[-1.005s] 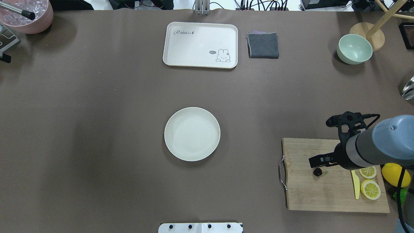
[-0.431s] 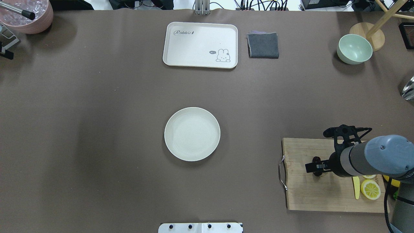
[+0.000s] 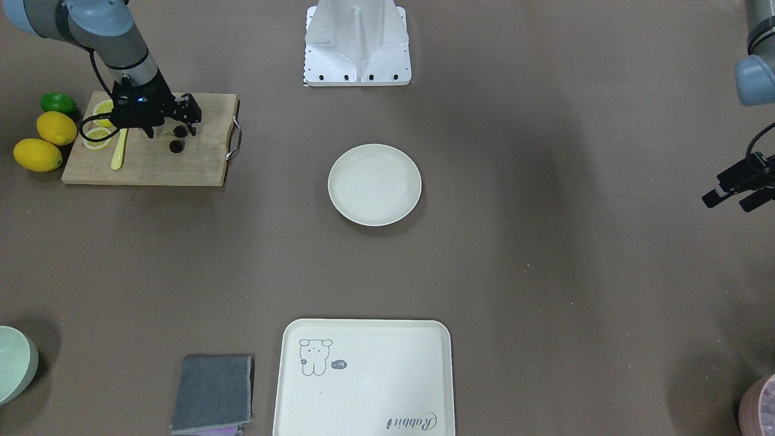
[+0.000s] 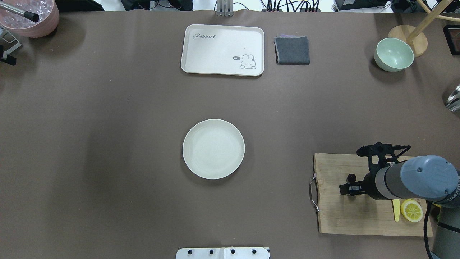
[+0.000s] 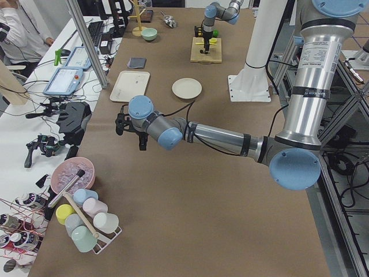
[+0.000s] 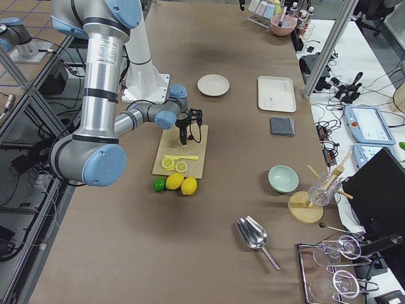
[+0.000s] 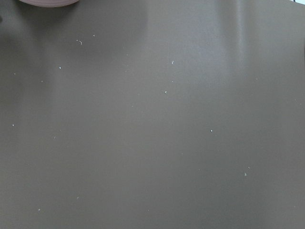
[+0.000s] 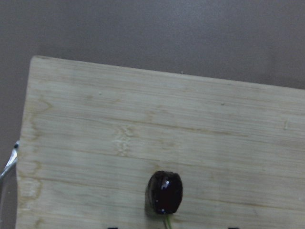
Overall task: Place red cherry on plate
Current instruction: 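Close the right gripper on one cherry by its stem and lift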
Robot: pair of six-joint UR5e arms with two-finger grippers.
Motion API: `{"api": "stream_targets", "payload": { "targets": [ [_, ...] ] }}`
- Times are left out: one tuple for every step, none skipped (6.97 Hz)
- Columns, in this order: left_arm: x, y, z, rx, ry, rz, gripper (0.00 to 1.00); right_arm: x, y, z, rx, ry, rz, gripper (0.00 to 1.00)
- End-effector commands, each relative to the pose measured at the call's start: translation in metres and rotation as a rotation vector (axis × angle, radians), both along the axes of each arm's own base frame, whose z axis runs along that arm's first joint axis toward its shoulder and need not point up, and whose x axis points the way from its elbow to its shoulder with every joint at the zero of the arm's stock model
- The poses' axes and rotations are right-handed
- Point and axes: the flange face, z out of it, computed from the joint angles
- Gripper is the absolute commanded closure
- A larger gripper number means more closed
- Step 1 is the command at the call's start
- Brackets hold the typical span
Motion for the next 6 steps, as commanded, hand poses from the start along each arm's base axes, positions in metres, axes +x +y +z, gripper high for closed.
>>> {"api": "stream_targets", "payload": {
  "targets": [
    [0.0, -0.001, 0.001, -0.003, -0.001, -0.001, 0.02, -0.001, 0.002, -0.001, -0.008, -0.002, 0.008, 0.72],
    [0.0, 0.0, 0.001, -0.002, 0.0, 0.001, 0.02, -0.003, 0.003, -0.003, -0.026, -0.008, 0.026, 1.0],
    [0.0, 0.0, 0.001, -0.003, 0.0, 0.0, 0.02, -0.003, 0.003, -0.006, -0.025, -0.014, 0.025, 1.0],
    [0.0, 0.0, 0.001, -0.003, 0.0, 0.0, 0.02, -0.001, 0.004, -0.017, -0.025, -0.036, 0.019, 1.0],
    [0.0, -0.001, 0.003, -0.005, -0.001, 0.001, 0.02, 0.006, 0.004, -0.028, -0.028, -0.053, 0.019, 1.0],
    [0.0, -0.001, 0.003, -0.007, -0.001, 0.001, 0.02, 0.016, -0.004, -0.035, -0.047, -0.071, 0.029, 1.0]
  ]
}}
